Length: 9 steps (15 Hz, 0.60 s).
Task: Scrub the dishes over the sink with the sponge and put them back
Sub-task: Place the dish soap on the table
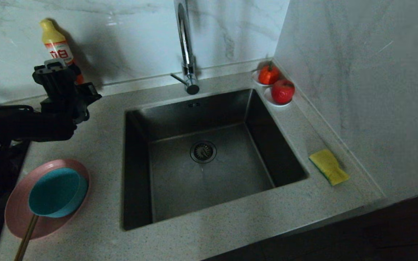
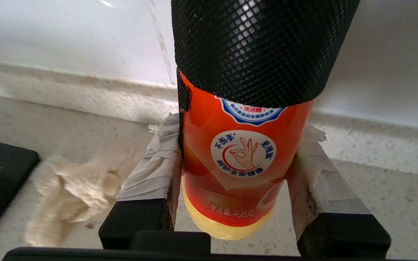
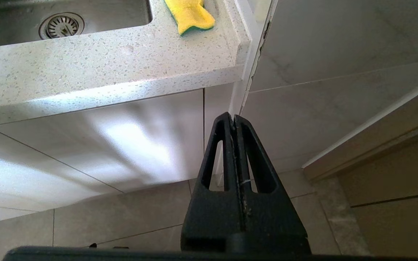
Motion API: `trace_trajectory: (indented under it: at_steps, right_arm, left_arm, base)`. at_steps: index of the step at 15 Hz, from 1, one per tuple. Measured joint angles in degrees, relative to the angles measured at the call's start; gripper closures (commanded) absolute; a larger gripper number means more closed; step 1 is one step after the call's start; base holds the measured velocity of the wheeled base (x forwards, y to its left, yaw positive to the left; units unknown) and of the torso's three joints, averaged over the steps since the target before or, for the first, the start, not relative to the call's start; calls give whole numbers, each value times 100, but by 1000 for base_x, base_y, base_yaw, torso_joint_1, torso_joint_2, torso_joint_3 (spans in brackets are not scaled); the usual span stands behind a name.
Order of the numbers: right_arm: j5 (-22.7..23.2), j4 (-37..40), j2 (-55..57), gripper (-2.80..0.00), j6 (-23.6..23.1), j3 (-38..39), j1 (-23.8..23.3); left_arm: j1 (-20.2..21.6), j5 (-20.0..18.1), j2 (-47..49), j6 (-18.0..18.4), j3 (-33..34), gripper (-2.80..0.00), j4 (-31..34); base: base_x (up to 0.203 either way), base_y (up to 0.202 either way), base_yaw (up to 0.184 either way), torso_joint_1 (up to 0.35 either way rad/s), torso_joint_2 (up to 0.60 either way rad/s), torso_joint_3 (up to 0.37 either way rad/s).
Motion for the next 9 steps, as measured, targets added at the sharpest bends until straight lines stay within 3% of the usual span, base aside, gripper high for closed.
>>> trace_trajectory:
  at_steps: [9]
  right_arm:
    - [-3, 0, 0, 0, 2, 0, 0]
  left_arm:
    - [5, 4, 356, -130, -90, 0, -555]
  base:
    - [0, 0, 0, 0, 0, 0]
